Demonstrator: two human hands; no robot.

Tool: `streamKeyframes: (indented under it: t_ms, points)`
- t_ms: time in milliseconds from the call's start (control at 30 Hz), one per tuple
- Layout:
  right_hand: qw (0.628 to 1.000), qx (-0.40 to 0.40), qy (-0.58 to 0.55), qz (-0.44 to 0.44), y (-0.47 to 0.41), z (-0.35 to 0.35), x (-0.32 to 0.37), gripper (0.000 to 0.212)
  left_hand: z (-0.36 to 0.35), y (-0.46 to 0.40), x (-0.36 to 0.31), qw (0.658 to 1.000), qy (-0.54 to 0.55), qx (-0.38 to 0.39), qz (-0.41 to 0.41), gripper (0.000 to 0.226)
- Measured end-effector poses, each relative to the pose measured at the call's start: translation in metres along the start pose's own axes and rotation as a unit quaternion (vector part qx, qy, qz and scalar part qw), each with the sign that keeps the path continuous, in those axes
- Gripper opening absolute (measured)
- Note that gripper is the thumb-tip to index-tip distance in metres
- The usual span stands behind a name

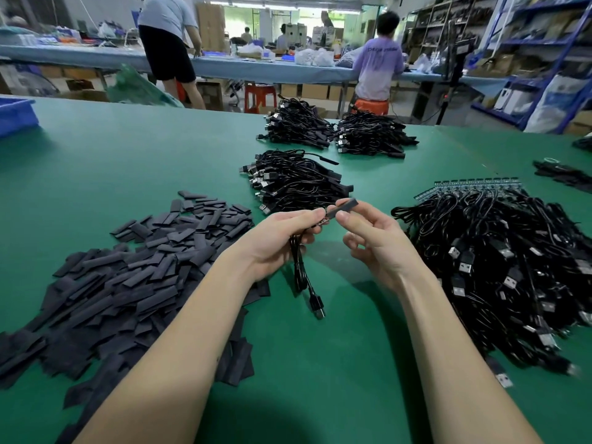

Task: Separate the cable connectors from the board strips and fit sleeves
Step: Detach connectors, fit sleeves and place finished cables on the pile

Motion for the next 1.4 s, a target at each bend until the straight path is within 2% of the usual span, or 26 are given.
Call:
streamKeyframes:
  t_ms: [133,233,333,467,633,800,1100,1267,1400]
  points:
    - [1.000,0.006,-0.004,-0.009,-0.002,0.001,-0.001,0.018,0.008,-0.003,-0.009,0.996,-0.032,-0.063,-0.052,0.026]
    - [1.000,0.005,-0.012,-0.016,-0.003,0.001,-0.003,0.019,0.010,-0.003,-0.011,0.994,-0.049,-0.073,-0.066,0.028]
    - [1.000,-0.001,-0.015,-0.023,-0.003,0.003,-0.005,0.021,0.010,-0.003,-0.010,0.993,-0.058,-0.076,-0.070,0.019]
    - [0.998,-0.045,-0.024,-0.031,-0.004,0.012,-0.007,0.032,0.010,-0.003,-0.017,0.985,-0.080,-0.078,-0.135,0.004]
    - [0.997,-0.070,-0.025,-0.037,-0.005,0.016,-0.009,0.034,0.008,0.000,-0.027,0.963,-0.138,-0.086,-0.217,0.002]
    - [0.997,-0.060,-0.018,-0.043,-0.004,0.011,-0.011,0.035,0.007,0.005,-0.034,0.942,-0.153,-0.114,-0.276,0.002]
    - [0.997,-0.065,-0.005,-0.048,-0.003,0.011,-0.013,0.019,0.004,0.003,-0.030,0.943,-0.147,-0.123,-0.271,0.003]
    - [0.994,-0.095,-0.018,-0.057,-0.005,0.016,-0.015,0.013,0.002,0.001,-0.026,0.959,-0.142,-0.079,-0.230,0.013]
    - [0.995,-0.078,-0.011,-0.057,-0.007,0.012,-0.017,0.015,0.011,0.000,-0.026,0.965,-0.102,-0.121,-0.211,0.013]
Point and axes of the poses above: each hand's wrist, its own y-axis away from the middle knuckle, its own z-axis out of the back of the hand, x = y × z, the point moved 8 cm from there along -y, towards the middle knuckle, and after that the axes turned 14 degrees about -x, right-handed, at the moved point
